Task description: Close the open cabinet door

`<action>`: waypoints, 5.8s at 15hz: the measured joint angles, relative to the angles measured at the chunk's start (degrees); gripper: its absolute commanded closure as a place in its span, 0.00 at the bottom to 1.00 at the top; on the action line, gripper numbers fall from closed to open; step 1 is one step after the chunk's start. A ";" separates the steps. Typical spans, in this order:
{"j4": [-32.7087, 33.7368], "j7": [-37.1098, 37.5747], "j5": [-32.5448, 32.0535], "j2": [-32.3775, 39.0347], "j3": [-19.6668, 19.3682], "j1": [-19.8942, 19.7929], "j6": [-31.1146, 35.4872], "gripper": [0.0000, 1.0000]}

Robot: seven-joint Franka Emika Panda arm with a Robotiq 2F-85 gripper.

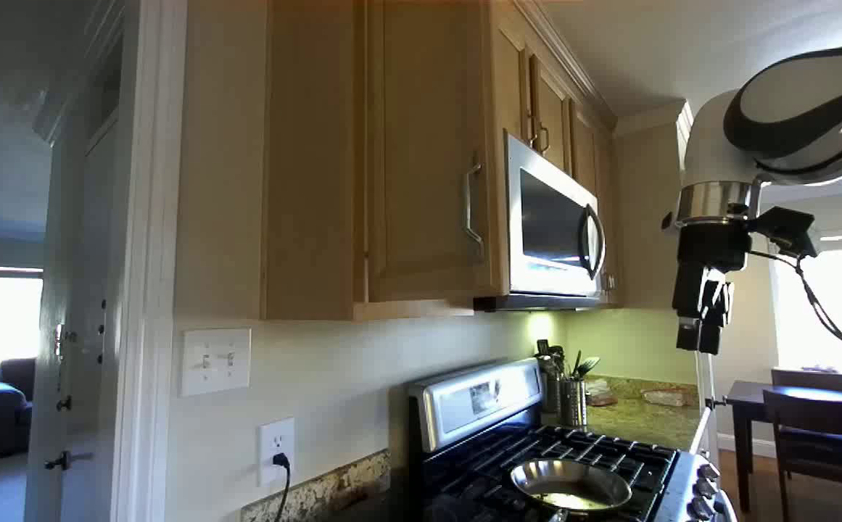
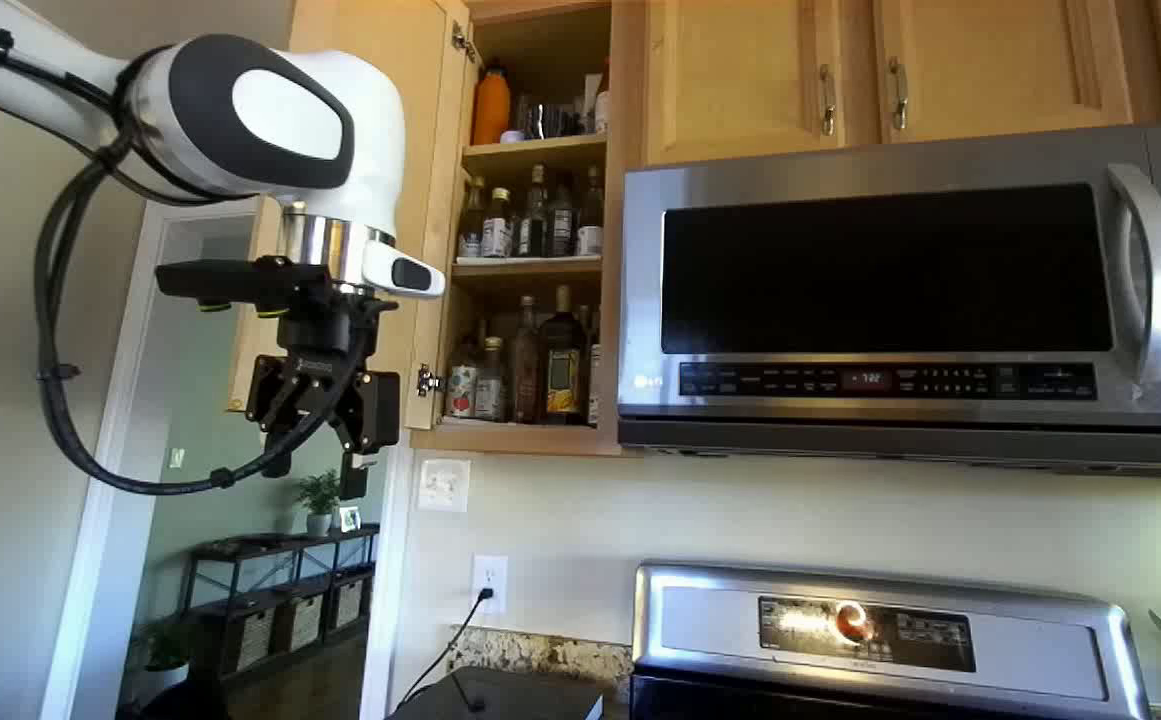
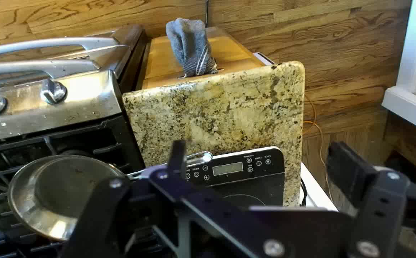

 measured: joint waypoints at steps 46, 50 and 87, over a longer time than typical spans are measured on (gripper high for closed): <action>19.79 0.04 11.55 12.17 16.36 12.41 21.49 0.00; 19.80 -0.24 8.81 10.84 14.63 11.90 20.65 0.00; 21.26 -8.66 1.43 13.16 8.66 6.66 19.65 0.94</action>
